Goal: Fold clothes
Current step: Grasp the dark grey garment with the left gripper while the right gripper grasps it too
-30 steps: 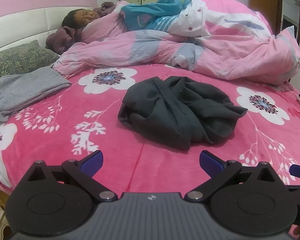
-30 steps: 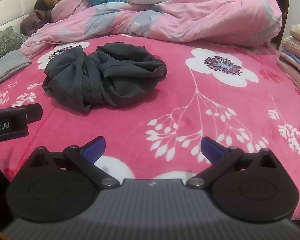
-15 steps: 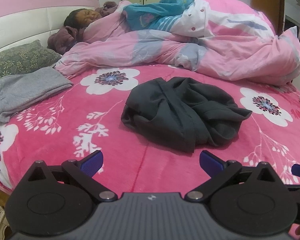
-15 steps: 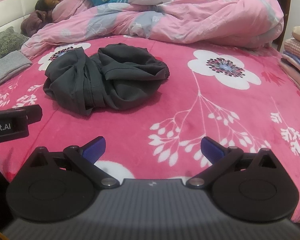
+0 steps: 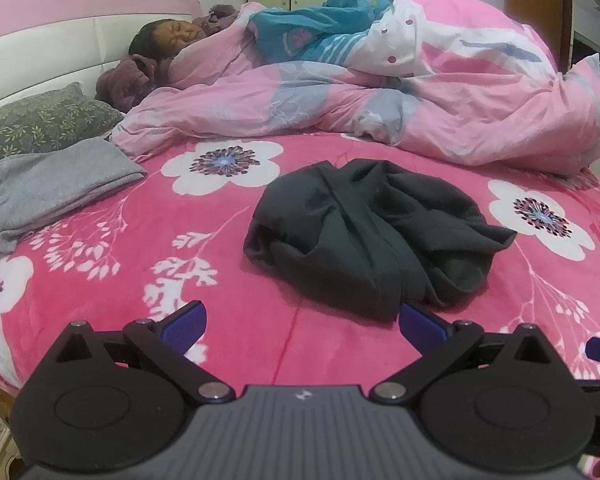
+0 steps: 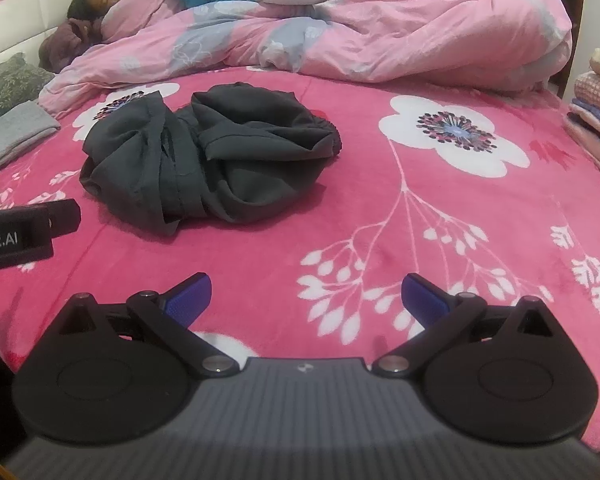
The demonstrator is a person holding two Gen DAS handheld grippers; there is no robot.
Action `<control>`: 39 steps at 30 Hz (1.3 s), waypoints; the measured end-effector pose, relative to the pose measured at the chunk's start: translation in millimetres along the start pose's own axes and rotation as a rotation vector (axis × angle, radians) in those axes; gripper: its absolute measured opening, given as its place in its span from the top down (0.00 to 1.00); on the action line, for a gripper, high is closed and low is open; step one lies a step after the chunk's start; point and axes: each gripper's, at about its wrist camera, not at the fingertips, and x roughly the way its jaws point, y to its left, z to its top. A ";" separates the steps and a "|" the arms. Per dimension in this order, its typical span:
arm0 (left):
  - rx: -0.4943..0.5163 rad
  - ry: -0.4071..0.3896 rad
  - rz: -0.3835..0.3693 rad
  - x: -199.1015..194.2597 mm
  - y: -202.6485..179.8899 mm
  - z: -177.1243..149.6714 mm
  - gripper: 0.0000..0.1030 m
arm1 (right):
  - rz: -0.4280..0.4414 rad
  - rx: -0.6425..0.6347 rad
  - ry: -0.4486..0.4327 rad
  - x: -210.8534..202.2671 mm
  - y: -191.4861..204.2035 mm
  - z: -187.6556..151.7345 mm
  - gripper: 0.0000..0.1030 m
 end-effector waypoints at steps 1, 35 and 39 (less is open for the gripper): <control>0.005 -0.007 -0.002 2.7 -0.4 2.1 0.00 | 0.000 -0.001 -0.002 2.5 -2.2 1.1 0.01; 0.070 0.062 -0.181 102.6 -5.7 16.9 0.87 | 0.370 0.267 -0.077 113.7 -65.7 81.3 0.93; 0.110 0.049 -0.241 73.0 -7.8 10.5 0.92 | 0.372 0.270 -0.117 83.4 -85.4 73.4 0.96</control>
